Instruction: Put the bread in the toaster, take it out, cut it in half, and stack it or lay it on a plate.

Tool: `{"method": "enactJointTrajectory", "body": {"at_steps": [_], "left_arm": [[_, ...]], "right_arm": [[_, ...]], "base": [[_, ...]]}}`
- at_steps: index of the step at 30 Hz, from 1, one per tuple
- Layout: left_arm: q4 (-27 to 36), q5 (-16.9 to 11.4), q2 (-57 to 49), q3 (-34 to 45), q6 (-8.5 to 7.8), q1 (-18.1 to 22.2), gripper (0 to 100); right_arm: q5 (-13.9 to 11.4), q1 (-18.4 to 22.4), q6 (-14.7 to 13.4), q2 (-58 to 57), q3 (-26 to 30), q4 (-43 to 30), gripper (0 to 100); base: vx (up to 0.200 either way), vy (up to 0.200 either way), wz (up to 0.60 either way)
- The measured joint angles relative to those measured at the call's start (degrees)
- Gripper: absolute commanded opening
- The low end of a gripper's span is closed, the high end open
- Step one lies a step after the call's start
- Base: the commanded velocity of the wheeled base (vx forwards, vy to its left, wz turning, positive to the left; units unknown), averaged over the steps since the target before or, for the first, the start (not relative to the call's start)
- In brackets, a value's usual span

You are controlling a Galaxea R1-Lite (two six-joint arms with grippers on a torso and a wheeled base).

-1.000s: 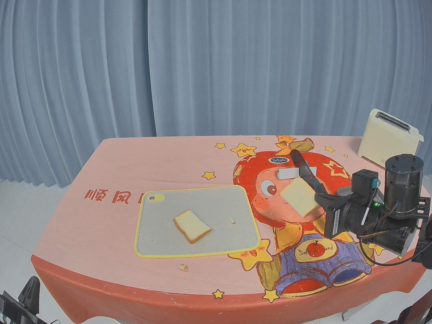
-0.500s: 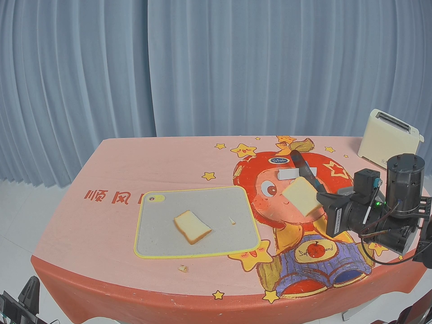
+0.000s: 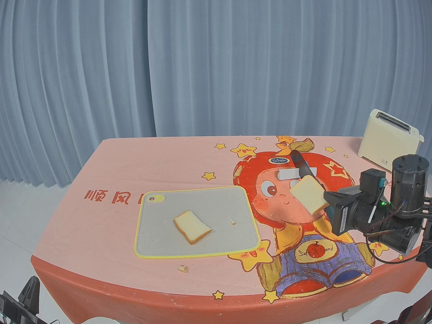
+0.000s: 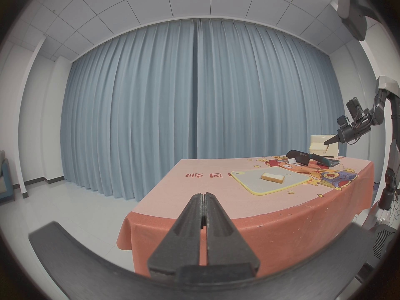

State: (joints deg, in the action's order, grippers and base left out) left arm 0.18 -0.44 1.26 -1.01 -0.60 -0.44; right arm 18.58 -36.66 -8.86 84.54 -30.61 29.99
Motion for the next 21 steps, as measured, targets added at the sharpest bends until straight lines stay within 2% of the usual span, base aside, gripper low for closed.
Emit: {"method": "enactJointTrajectory", "body": {"at_steps": [21], "left_arm": [[0.00, -0.05, 0.00, 0.00, 0.00, 0.00, 0]], "right_arm": [[-0.40, 3.54, -0.93, -2.79, 3.05, -0.02, 0]], "base": [[0.000, 0.000, 0.00]]}}
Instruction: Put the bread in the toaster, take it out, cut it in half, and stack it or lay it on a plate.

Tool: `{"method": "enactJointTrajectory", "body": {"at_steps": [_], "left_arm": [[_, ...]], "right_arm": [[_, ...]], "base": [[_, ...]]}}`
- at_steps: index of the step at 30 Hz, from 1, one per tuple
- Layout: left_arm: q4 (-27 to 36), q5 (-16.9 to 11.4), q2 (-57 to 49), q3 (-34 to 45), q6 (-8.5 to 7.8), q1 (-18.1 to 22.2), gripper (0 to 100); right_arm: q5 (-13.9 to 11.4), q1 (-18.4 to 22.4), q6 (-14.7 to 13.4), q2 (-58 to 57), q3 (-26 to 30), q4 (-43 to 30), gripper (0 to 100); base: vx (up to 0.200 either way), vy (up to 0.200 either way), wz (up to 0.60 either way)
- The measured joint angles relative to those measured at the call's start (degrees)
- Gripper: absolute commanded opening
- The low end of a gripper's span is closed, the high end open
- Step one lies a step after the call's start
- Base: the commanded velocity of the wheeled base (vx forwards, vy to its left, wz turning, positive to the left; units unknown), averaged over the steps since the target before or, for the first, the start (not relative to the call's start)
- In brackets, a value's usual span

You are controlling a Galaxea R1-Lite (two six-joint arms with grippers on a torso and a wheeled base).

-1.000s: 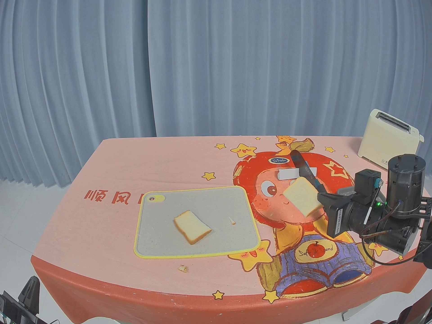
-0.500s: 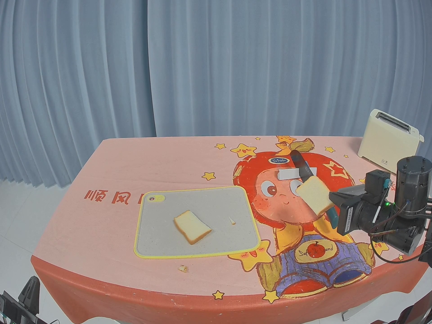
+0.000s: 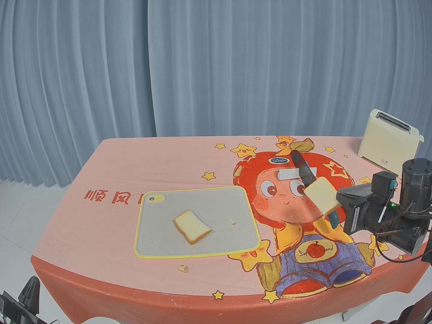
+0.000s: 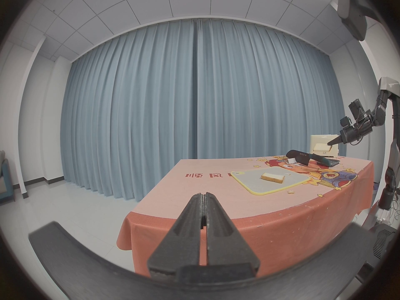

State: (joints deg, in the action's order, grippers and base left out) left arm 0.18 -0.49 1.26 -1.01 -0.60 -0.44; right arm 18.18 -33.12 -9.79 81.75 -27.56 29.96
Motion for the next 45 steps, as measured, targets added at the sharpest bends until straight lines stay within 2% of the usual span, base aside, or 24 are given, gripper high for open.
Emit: {"method": "enactJointTrajectory", "body": {"at_steps": [22, 27, 31, 43, 45], "left_arm": [[0.00, 0.05, 0.00, 0.00, 0.00, 0.00, 0], [0.00, 0.06, 0.00, 0.00, -0.02, 0.00, 0], [0.00, 0.05, 0.00, 0.00, -0.02, 0.00, 0], [0.00, 0.02, 0.00, 0.00, -0.02, -0.05, 0], [0.00, 0.00, 0.00, 0.00, -0.02, 0.00, 0]], "right_arm": [[0.10, 0.30, 0.00, -0.30, 0.89, -0.02, 0], [0.11, 0.38, -0.90, -0.17, 0.98, 0.02, 0], [0.05, 0.41, -2.11, 0.09, 1.05, -0.02, 0], [-0.12, 2.58, -2.44, 1.11, 1.33, 0.02, 0], [-0.09, 2.89, -3.45, 1.73, 1.35, 0.04, 0]], "base": [[0.000, -0.200, 0.00], [0.000, -0.200, 0.00], [0.000, 0.000, 0.00], [0.000, 0.000, 0.00], [0.000, 0.000, 0.00]]}}
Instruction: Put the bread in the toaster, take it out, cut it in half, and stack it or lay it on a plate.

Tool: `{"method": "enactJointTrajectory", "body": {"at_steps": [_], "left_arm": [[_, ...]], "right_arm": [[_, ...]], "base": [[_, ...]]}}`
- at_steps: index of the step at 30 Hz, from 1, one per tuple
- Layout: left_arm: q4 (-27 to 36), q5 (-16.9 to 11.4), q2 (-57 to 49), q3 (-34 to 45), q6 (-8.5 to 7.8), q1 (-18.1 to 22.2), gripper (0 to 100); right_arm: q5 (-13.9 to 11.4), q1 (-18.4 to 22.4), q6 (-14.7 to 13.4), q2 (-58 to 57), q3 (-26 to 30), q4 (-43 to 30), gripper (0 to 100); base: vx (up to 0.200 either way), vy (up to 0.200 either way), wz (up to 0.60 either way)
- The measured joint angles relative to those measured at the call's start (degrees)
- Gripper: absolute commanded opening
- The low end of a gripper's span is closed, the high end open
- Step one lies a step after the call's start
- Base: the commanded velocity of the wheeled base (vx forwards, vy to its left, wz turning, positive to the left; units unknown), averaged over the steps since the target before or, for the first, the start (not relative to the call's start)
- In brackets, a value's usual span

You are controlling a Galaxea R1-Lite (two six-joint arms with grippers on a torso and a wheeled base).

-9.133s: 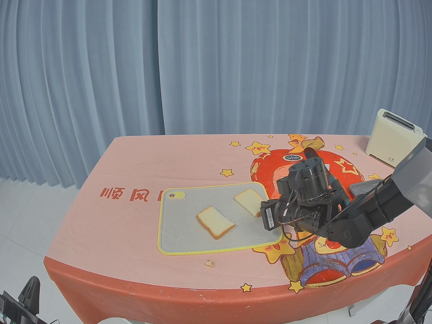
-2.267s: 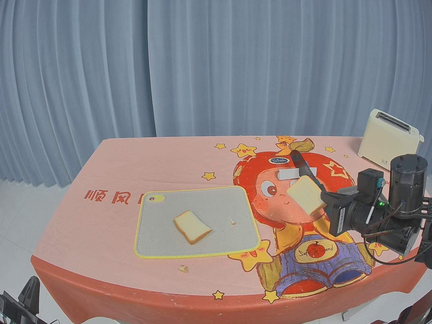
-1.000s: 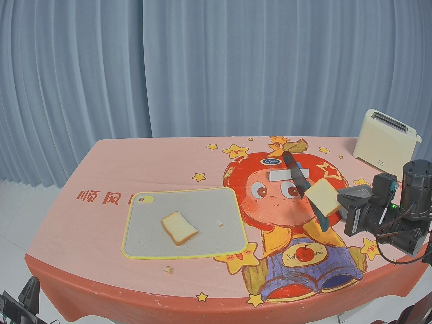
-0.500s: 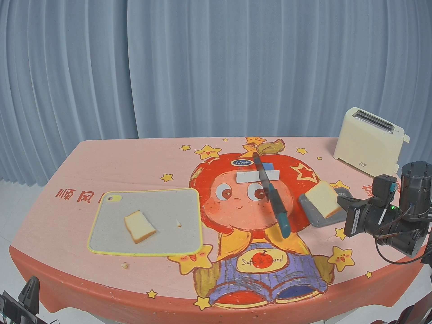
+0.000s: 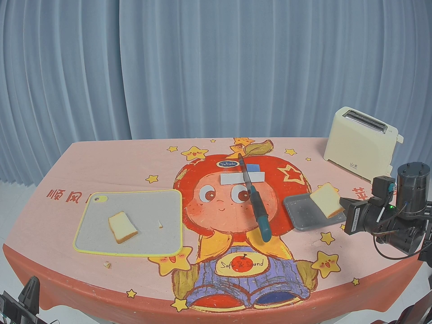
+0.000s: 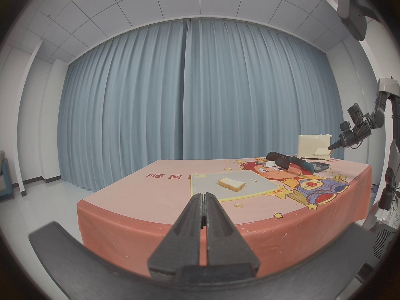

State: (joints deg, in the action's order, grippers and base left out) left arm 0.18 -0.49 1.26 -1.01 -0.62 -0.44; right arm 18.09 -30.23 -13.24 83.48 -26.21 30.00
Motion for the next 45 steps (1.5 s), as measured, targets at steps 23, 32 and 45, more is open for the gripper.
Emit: {"method": "enactJointTrajectory", "body": {"at_steps": [23, 32, 45], "left_arm": [[0.00, -0.05, 0.00, 0.00, -0.06, 0.00, 0], [0.00, -0.05, 0.00, 0.00, -0.06, -0.05, 0], [0.00, -0.02, 0.00, 0.00, -0.09, 0.00, 0]], "right_arm": [[0.87, -0.33, -3.23, 9.05, 0.66, 11.46, 0], [3.67, -0.33, -3.01, 14.47, 3.10, 18.80, 0], [4.16, -0.46, -2.57, 15.36, 3.64, 18.41, 0]], "base": [[0.000, 0.000, 0.00], [0.000, 0.000, 0.00], [0.000, 0.000, 0.00]]}}
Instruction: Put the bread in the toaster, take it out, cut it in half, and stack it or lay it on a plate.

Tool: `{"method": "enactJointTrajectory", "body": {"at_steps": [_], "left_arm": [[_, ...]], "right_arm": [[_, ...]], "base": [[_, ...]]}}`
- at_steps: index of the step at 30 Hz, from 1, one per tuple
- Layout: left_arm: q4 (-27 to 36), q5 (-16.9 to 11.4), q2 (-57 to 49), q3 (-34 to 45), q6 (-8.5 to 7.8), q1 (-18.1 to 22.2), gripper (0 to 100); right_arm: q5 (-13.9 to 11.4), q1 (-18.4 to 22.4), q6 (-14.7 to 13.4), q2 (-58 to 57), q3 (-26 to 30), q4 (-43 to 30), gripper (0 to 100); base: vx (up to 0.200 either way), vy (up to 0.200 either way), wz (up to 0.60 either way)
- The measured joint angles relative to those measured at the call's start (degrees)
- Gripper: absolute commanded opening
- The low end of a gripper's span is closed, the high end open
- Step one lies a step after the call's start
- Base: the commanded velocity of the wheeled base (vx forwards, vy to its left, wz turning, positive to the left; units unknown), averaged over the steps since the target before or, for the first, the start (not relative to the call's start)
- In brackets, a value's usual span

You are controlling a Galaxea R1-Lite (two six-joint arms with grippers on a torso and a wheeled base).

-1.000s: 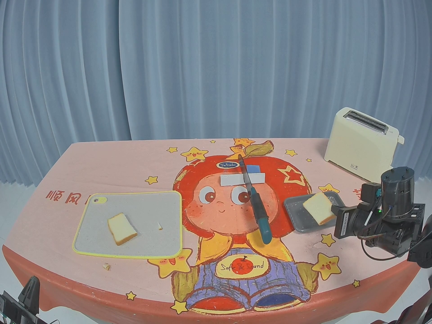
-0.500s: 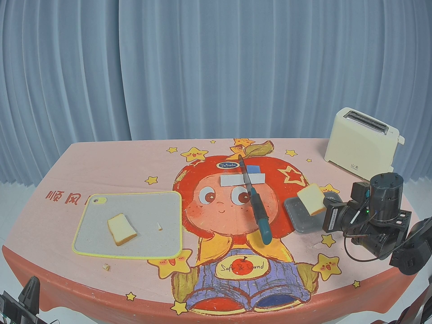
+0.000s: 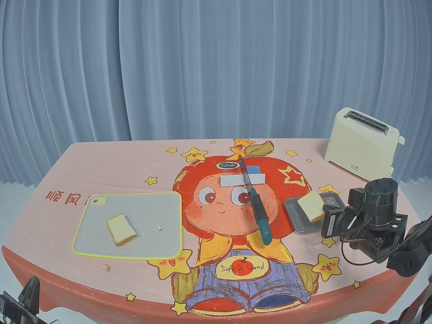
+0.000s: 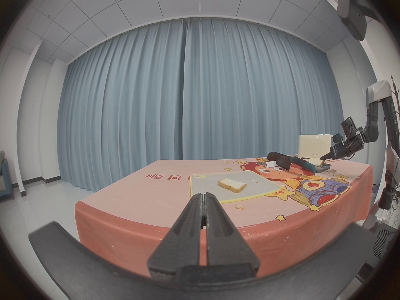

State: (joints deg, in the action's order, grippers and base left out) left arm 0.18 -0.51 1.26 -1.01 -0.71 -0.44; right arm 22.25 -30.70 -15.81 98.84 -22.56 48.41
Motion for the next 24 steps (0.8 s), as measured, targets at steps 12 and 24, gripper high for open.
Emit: {"method": "enactJointTrajectory", "body": {"at_steps": [12, 24], "left_arm": [[0.00, -0.02, 0.00, 0.00, 0.00, -0.05, 0], [0.00, -0.02, 0.00, 0.00, 0.00, -0.07, 0]], "right_arm": [[1.12, -0.22, 0.20, -0.50, 0.38, -0.22, 0], [1.51, 0.71, 0.40, -0.89, 1.18, -0.27, 0]], "base": [[0.000, 0.000, 0.00], [0.000, 0.000, 0.00]]}}
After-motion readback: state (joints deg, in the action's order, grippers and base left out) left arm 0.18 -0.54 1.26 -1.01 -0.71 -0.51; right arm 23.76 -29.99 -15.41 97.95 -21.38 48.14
